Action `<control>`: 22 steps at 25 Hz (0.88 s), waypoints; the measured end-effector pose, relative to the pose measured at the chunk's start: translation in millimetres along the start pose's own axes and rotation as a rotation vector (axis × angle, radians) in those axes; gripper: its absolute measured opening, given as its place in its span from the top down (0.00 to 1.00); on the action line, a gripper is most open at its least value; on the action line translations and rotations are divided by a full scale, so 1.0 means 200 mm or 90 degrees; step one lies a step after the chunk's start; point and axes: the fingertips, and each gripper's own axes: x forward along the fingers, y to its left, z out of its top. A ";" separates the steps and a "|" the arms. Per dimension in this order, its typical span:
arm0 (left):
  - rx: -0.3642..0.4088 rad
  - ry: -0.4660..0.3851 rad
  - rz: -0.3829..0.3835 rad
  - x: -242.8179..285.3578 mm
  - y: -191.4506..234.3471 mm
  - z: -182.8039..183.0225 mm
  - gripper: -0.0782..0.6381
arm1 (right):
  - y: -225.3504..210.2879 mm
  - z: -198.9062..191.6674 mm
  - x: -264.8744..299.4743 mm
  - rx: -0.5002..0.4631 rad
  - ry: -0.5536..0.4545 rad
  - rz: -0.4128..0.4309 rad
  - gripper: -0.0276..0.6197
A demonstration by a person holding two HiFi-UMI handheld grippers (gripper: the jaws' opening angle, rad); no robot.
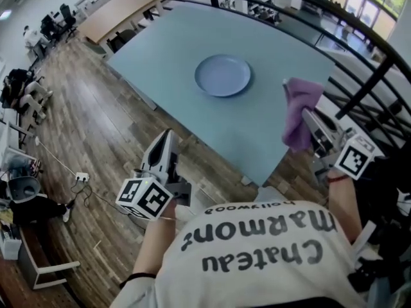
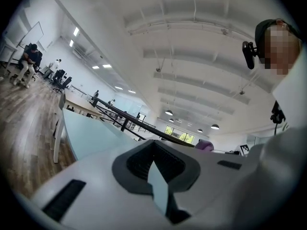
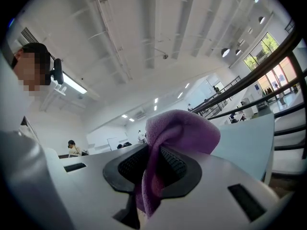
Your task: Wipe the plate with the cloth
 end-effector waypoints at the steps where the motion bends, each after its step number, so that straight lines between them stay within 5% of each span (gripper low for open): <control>1: -0.005 0.002 -0.004 0.03 -0.01 -0.01 0.89 | 0.00 0.01 0.02 -0.001 0.001 0.002 0.82; 7: -0.001 0.018 -0.019 0.21 -0.07 -0.08 0.89 | -0.05 0.03 0.16 0.002 0.028 0.048 0.82; 22: -0.020 0.009 0.129 0.67 0.13 -0.33 0.88 | -0.45 -0.09 0.75 0.015 0.181 0.198 0.82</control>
